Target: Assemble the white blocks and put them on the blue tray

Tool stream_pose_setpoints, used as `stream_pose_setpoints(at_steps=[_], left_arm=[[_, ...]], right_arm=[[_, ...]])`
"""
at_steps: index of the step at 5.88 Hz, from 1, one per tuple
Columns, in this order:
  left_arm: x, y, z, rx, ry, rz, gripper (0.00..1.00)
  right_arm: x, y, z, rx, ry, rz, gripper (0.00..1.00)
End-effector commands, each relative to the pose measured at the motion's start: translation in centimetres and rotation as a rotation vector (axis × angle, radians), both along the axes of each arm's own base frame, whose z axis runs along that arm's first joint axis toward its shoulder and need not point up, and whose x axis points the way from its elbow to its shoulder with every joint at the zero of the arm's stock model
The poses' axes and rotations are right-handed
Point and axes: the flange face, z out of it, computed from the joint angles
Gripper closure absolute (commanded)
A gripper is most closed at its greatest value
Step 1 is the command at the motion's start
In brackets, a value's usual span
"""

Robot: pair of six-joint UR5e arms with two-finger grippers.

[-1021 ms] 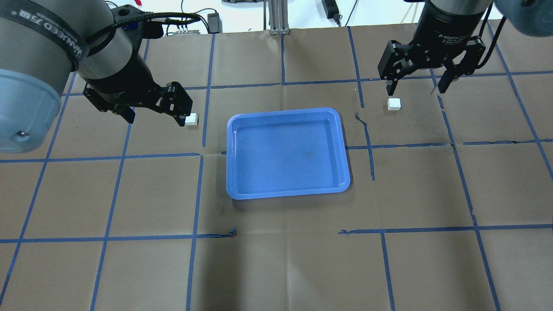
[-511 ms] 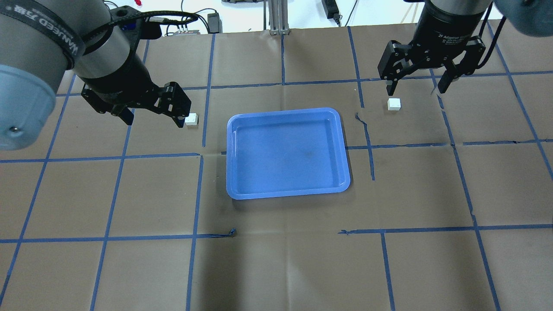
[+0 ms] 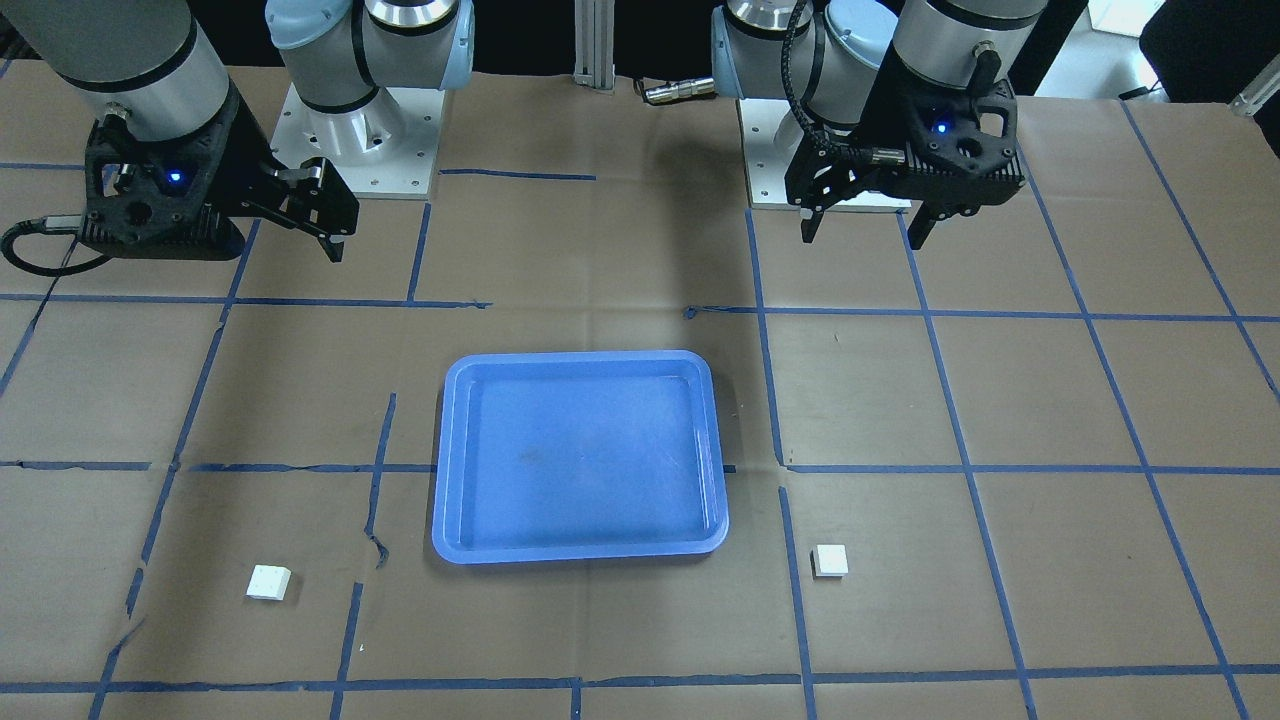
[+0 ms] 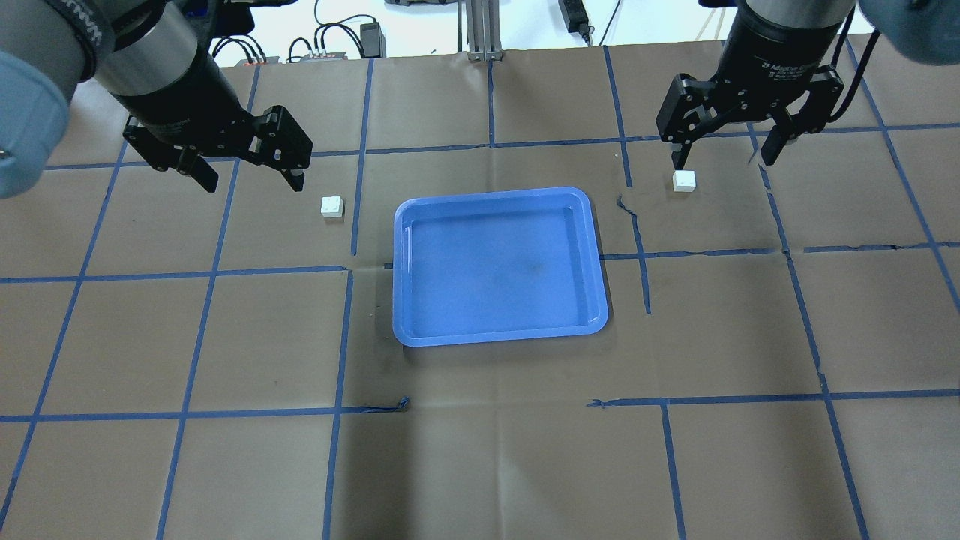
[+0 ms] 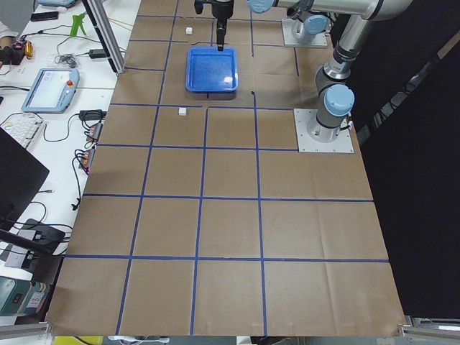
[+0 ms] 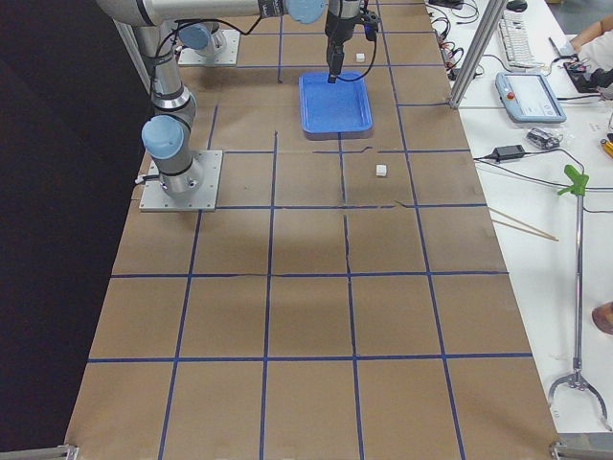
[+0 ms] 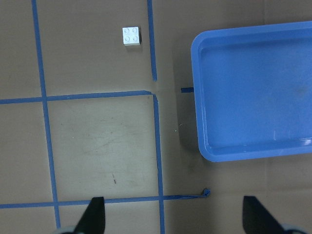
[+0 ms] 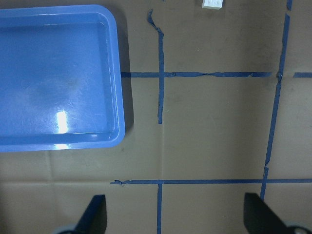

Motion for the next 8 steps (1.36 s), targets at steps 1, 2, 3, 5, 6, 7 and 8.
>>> stream_pose_setpoints(at_steps=[1, 2, 3, 5, 6, 7, 8], left_arm=[[0.6, -7.7, -5.9, 0.034, -0.006, 0.0, 0.01], [3.6, -11.3, -11.3, 0.032, -0.001, 0.001, 0.01], [5.0, -13.8, -16.8, 0.035, 0.001, -0.02, 0.01], [5.7, -16.8, -25.3, 0.004, -0.006, -0.034, 0.01], [5.7, -17.8, -29.2, 0.014, -0.003, -0.046, 0.01], [5.7, -17.9, -31.0, 0.037, 0.003, -0.047, 0.01], [5.7, -17.9, -31.6, 0.045, 0.005, -0.045, 0.02]], right_arm=[[0.0, -0.7, 0.1, -0.032, -0.024, 0.19, 0.0], [0.0, -1.0, 0.2, -0.048, -0.038, 0.349, 0.0], [0.0, -1.7, -0.3, -0.06, -0.044, 0.51, 0.0], [-1.0, -4.1, -3.0, -0.013, -0.09, 0.881, 0.0], [-2.8, -5.3, -4.2, 0.0, -0.119, 1.011, 0.0], [-5.4, -7.3, -4.8, -0.013, -0.136, 1.209, 0.0], [-8.0, -9.2, -4.9, -0.043, -0.131, 1.317, 0.0]])
